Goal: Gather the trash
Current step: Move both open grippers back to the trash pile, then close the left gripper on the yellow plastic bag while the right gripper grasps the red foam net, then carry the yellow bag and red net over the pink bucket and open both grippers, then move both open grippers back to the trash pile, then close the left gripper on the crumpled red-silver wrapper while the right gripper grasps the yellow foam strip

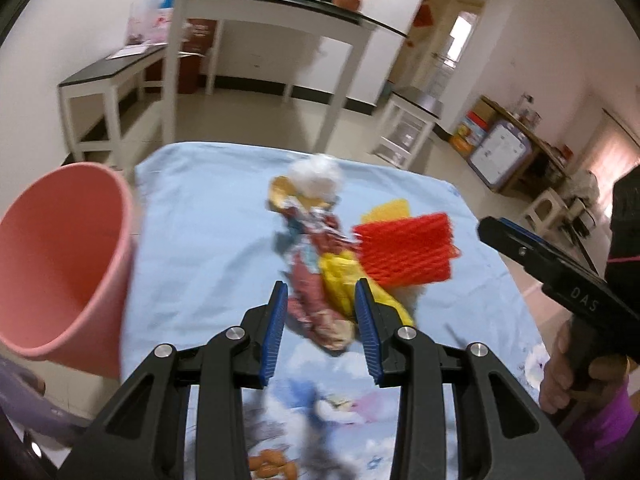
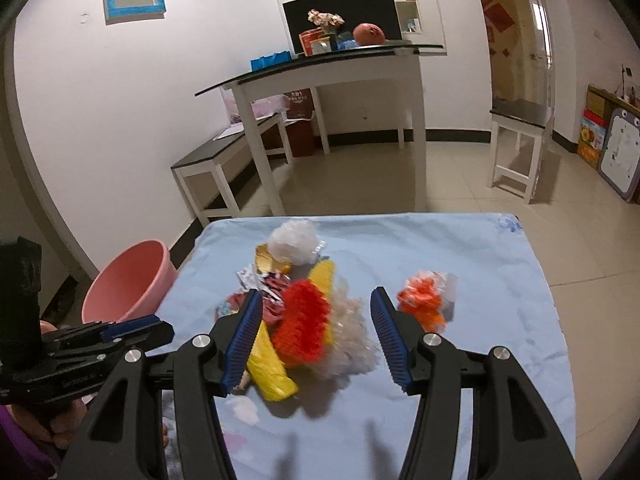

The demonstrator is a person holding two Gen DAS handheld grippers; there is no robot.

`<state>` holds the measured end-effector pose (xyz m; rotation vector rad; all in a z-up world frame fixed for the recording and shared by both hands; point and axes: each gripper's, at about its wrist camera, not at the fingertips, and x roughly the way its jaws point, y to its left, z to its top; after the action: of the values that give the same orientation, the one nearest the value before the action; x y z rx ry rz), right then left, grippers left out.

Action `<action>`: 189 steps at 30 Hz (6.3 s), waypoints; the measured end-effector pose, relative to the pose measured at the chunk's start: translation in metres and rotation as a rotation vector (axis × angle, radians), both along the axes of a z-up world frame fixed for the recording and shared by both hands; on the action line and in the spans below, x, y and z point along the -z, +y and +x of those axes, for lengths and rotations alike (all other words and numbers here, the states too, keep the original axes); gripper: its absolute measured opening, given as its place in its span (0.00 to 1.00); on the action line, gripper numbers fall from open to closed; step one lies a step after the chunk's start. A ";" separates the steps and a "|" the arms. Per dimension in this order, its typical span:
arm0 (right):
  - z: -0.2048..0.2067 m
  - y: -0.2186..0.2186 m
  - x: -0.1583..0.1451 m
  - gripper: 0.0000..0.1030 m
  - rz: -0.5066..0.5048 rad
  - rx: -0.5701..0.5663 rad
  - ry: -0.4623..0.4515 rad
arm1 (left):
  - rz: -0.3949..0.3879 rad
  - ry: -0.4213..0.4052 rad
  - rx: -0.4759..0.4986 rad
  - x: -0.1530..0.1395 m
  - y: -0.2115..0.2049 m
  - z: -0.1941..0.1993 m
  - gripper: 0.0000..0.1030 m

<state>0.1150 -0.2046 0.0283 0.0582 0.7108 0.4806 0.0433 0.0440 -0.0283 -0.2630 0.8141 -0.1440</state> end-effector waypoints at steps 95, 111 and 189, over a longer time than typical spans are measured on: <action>0.018 0.199 -0.051 0.10 0.148 -0.432 0.049 | 0.133 -0.139 -0.426 -0.050 0.132 -0.056 0.06; 0.011 0.288 0.009 0.15 0.032 -0.499 0.186 | 0.117 -0.029 -0.504 -0.013 0.175 -0.058 0.19; 0.035 -0.005 0.031 0.43 0.085 0.014 0.100 | 0.122 0.058 -0.036 0.032 -0.018 0.090 0.41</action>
<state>0.1502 -0.2098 -0.0030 0.1681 0.7874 0.4969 0.1333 0.0259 -0.0601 -0.1668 0.8716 -0.0531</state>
